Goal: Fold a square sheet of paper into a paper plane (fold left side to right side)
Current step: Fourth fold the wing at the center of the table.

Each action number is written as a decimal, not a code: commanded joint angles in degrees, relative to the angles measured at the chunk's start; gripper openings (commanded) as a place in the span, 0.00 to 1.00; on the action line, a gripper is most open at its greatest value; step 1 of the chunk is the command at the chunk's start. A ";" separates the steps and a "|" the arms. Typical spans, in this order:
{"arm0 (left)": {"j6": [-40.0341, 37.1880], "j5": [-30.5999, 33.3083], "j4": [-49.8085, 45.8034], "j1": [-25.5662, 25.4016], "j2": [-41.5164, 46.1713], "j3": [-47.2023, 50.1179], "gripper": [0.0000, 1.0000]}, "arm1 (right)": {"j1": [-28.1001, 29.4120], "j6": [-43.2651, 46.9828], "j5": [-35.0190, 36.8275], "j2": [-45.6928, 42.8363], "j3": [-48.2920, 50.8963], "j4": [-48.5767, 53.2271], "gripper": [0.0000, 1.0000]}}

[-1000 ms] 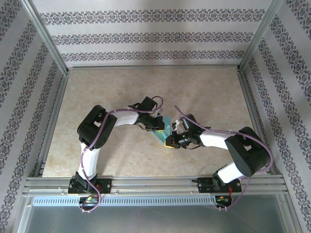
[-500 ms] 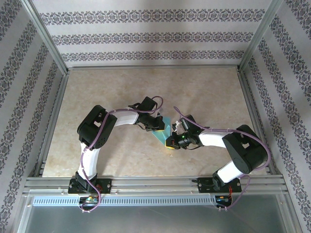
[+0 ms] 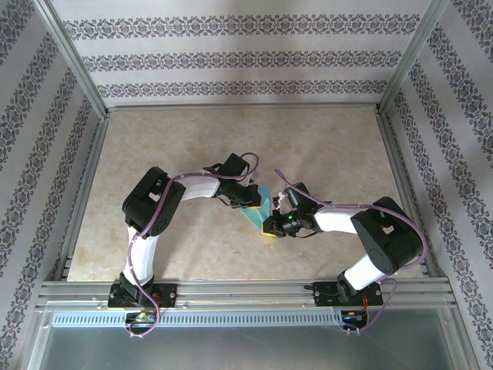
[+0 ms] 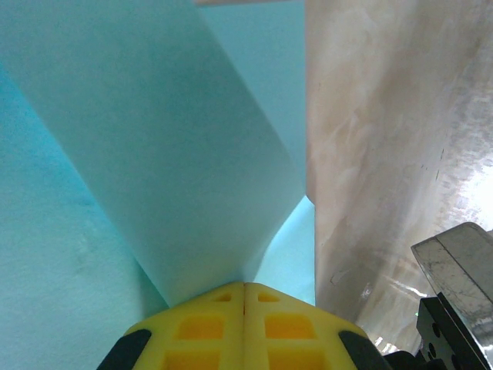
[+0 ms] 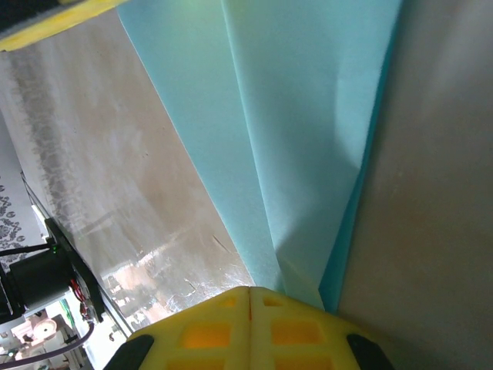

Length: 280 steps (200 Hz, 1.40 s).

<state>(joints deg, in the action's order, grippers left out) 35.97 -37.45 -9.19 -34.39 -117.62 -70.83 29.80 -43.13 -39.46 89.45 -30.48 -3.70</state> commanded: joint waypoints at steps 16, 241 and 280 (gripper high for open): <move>-1.25 4.40 -3.00 0.16 -1.47 1.39 0.03 | 0.87 1.56 1.32 1.08 0.74 0.19 0.00; -0.12 5.63 -3.71 1.09 -2.08 1.72 0.01 | 1.67 2.35 1.49 -10.79 5.10 8.43 0.00; 0.03 5.37 -3.29 1.08 -1.61 1.74 0.01 | -1.72 1.84 0.18 -18.02 1.76 9.80 0.00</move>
<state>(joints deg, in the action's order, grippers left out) 36.01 -37.30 -9.19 -34.15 -117.62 -70.83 30.04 -41.65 -38.30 74.17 -26.06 4.67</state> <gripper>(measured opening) 0.052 0.060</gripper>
